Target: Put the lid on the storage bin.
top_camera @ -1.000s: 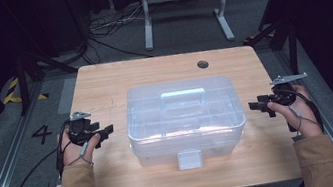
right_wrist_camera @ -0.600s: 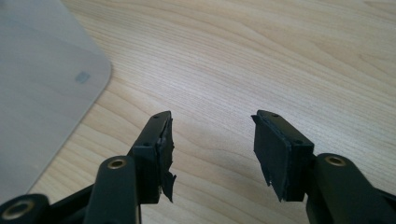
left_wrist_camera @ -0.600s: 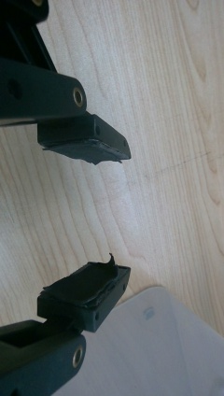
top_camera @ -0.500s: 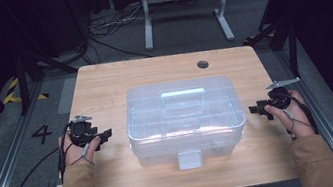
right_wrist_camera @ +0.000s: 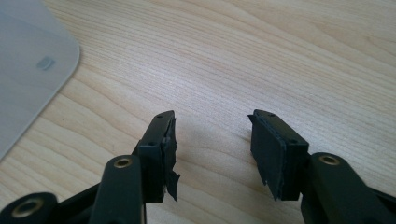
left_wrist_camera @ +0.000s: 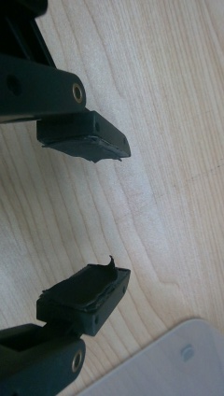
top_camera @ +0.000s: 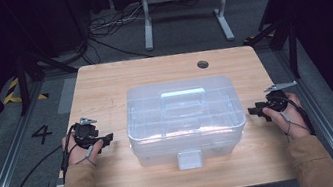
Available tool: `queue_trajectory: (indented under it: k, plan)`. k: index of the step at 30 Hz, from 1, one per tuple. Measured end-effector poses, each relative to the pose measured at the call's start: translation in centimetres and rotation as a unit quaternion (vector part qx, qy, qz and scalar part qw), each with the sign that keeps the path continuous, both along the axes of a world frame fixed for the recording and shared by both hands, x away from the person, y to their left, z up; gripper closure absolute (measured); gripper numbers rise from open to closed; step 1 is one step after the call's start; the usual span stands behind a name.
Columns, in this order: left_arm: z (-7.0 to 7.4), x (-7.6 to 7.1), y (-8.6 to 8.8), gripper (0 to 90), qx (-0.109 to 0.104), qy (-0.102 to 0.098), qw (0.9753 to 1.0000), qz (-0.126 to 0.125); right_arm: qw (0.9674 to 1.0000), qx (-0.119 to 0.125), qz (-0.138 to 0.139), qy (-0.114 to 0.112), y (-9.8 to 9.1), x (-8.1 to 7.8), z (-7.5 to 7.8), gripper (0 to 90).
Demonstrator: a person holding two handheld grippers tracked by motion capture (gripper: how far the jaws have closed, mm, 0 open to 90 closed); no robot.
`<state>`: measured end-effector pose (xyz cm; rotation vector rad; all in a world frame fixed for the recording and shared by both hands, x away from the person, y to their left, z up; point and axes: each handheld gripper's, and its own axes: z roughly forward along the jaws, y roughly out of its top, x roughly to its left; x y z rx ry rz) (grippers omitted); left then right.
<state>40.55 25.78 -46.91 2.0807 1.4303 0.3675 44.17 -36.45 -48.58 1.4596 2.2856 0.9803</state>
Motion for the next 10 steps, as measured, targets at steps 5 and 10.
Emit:
queue_trajectory:
  k: [5, 10]
  plan:
    - [-0.16, -0.01, -0.13, 35.8, 0.002, 0.002, 1.0, -0.009, 0.9999, -0.014, 0.003, -0.009, 0.09, -0.03, 0.05, 50.3]
    - [-0.22, -0.03, -0.14, 35.3, -0.002, 0.001, 0.9999, -0.013, 0.9998, -0.004, 0.002, -0.02, 0.2, 0.01, 0.24, 50.2]
